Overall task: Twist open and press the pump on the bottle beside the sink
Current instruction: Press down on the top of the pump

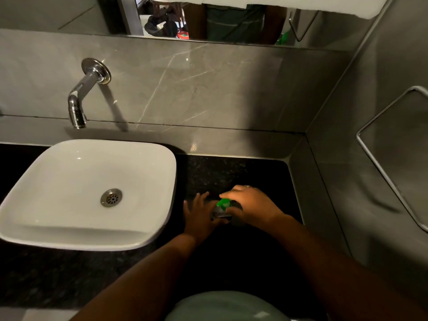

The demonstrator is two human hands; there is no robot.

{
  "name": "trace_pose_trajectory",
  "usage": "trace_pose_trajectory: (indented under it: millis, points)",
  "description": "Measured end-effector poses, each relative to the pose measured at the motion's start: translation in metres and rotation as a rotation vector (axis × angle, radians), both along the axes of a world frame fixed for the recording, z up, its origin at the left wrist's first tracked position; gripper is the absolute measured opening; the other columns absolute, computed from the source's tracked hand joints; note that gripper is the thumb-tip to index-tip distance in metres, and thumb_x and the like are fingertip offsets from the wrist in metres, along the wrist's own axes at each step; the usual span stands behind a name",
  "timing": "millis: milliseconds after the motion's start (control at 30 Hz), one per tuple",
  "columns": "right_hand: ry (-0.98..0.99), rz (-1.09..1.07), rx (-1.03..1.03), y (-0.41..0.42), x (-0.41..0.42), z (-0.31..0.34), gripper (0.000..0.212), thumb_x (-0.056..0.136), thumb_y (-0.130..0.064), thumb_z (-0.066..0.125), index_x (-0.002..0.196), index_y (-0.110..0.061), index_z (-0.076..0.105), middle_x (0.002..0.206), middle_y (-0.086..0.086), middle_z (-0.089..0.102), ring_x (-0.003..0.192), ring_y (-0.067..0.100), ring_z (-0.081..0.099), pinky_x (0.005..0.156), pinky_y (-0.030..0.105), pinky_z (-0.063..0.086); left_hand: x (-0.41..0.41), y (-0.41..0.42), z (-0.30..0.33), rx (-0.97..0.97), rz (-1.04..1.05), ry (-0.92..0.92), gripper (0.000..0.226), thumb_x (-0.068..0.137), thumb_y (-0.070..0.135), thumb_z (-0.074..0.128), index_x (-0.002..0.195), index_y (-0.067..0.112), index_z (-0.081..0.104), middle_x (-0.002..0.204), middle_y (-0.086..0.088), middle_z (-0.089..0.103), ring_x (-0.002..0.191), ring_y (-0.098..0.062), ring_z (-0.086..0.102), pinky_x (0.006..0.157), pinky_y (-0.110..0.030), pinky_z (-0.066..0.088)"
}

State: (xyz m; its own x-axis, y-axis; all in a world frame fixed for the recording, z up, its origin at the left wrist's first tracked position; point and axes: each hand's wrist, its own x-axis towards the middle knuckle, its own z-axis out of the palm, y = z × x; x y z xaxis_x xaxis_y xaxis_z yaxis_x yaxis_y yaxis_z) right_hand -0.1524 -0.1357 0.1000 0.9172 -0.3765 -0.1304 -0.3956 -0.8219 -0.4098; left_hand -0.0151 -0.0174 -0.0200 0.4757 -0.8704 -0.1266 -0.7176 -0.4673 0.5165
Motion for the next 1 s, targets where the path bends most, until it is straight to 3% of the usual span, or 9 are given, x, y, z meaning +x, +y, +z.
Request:
trace_pose_trajectory:
  millis: [133,333,667,833,933,1000]
  points:
    - [0.119,0.242,-0.278,-0.005,0.015,0.012,0.036,0.079,-0.041,0.063,0.114,-0.036,0.055,0.106,-0.001,0.060,0.096,0.026,0.060,0.080,0.042,0.052,-0.002,-0.001,0.001,0.021,-0.008,-0.058,0.067,0.068,0.069,0.061,0.126,0.038,0.051,0.154,0.002,0.027,0.145,-0.020,0.008,0.110,-0.059,-0.009]
    - [0.301,0.536,-0.370,-0.008,0.028,0.036,0.021,0.085,-0.031,0.054,0.104,-0.031,0.064,0.112,-0.002,0.060,0.095,0.024,0.060,0.087,0.040,0.047,-0.003,0.001,0.000,0.056,-0.024,-0.137,0.065,0.068,0.072,0.056,0.125,0.042,0.049,0.154,-0.002,0.026,0.145,-0.024,0.006,0.107,-0.061,-0.015]
    - [0.289,0.557,-0.255,-0.006,0.025,0.040,0.019,0.083,-0.024,0.057,0.099,-0.026,0.067,0.113,-0.001,0.064,0.100,0.022,0.061,0.094,0.041,0.048,-0.007,0.003,-0.001,0.051,0.018,-0.164,0.062,0.065,0.073,0.056,0.118,0.042,0.052,0.150,-0.002,0.034,0.144,-0.025,0.010,0.106,-0.062,-0.015]
    - [0.241,0.566,-0.248,-0.006,0.021,0.037,0.016,0.083,-0.026,0.057,0.096,-0.026,0.068,0.107,-0.004,0.067,0.098,0.018,0.063,0.091,0.035,0.050,-0.007,0.002,0.003,0.078,0.009,-0.141,0.063,0.067,0.072,0.057,0.122,0.042,0.049,0.152,0.000,0.031,0.145,-0.024,0.008,0.106,-0.064,-0.013]
    - [0.267,0.506,-0.238,-0.006,0.021,0.034,0.030,0.087,-0.023,0.053,0.115,-0.029,0.063,0.127,-0.002,0.061,0.113,0.021,0.059,0.101,0.037,0.044,-0.007,0.002,0.005,0.097,0.010,-0.114,0.066,0.067,0.072,0.056,0.126,0.043,0.047,0.152,0.000,0.031,0.145,-0.023,0.007,0.106,-0.064,-0.012]
    - [0.304,0.399,-0.224,-0.009,0.016,0.029,0.054,0.090,-0.013,0.047,0.140,-0.033,0.039,0.151,0.001,0.039,0.129,0.029,0.046,0.107,0.044,0.038,-0.006,0.001,0.007,0.112,0.012,-0.091,0.069,0.067,0.072,0.057,0.129,0.046,0.044,0.153,0.002,0.030,0.145,-0.022,0.006,0.107,-0.064,-0.014]
